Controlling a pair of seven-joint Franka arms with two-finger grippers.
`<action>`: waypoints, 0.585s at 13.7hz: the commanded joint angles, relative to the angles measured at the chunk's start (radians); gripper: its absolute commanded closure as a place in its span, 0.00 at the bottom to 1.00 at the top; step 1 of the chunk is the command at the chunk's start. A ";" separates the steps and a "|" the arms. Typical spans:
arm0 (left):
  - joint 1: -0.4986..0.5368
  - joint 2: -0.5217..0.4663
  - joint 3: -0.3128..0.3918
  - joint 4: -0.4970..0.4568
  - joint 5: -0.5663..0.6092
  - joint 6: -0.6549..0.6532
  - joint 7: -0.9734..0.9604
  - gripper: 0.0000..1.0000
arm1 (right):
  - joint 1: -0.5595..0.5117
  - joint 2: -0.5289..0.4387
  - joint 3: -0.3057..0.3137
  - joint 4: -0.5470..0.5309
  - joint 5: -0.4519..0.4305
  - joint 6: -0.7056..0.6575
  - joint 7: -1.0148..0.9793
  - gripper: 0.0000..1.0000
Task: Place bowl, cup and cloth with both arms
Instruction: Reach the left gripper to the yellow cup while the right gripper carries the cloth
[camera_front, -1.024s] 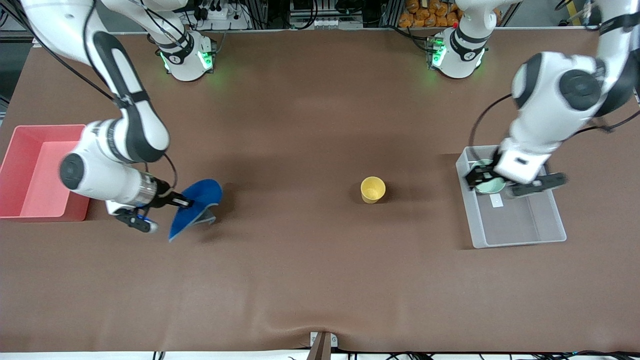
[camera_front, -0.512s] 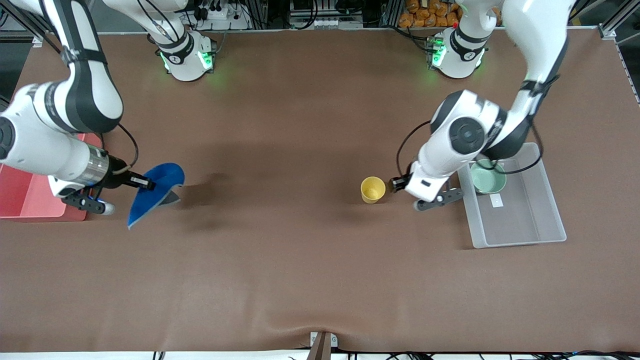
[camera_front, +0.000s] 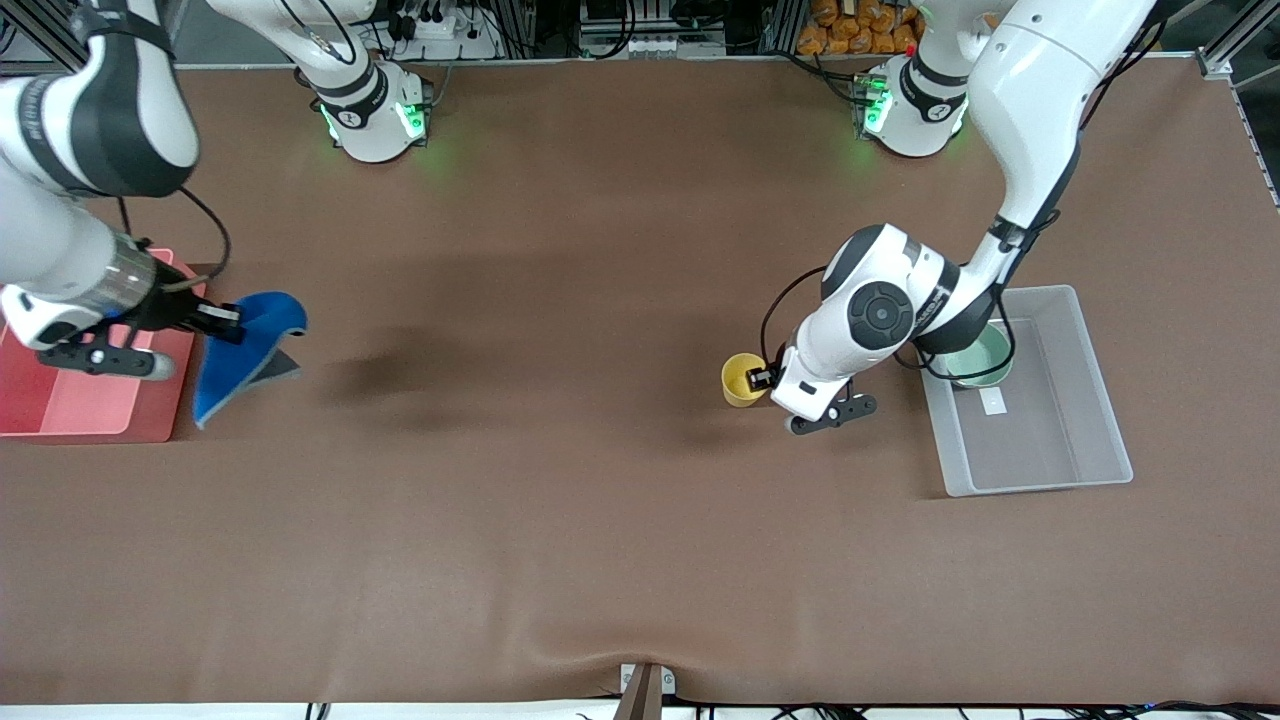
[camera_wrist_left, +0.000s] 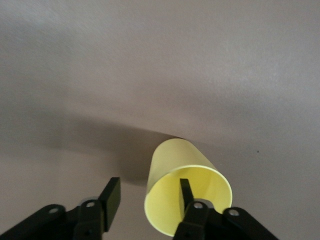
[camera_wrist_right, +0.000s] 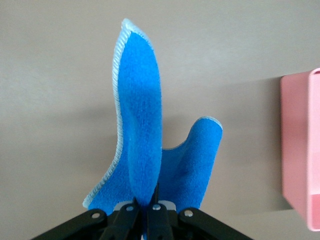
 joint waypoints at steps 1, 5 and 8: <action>-0.022 0.030 0.006 0.021 0.040 0.008 -0.042 0.59 | -0.098 -0.012 0.011 -0.006 -0.019 -0.003 -0.136 1.00; -0.019 0.035 0.006 0.011 0.093 0.000 -0.034 1.00 | -0.233 0.011 0.011 0.029 -0.071 -0.003 -0.311 1.00; 0.039 -0.046 0.004 0.012 0.164 -0.061 0.065 1.00 | -0.340 0.056 0.012 0.063 -0.112 -0.001 -0.457 1.00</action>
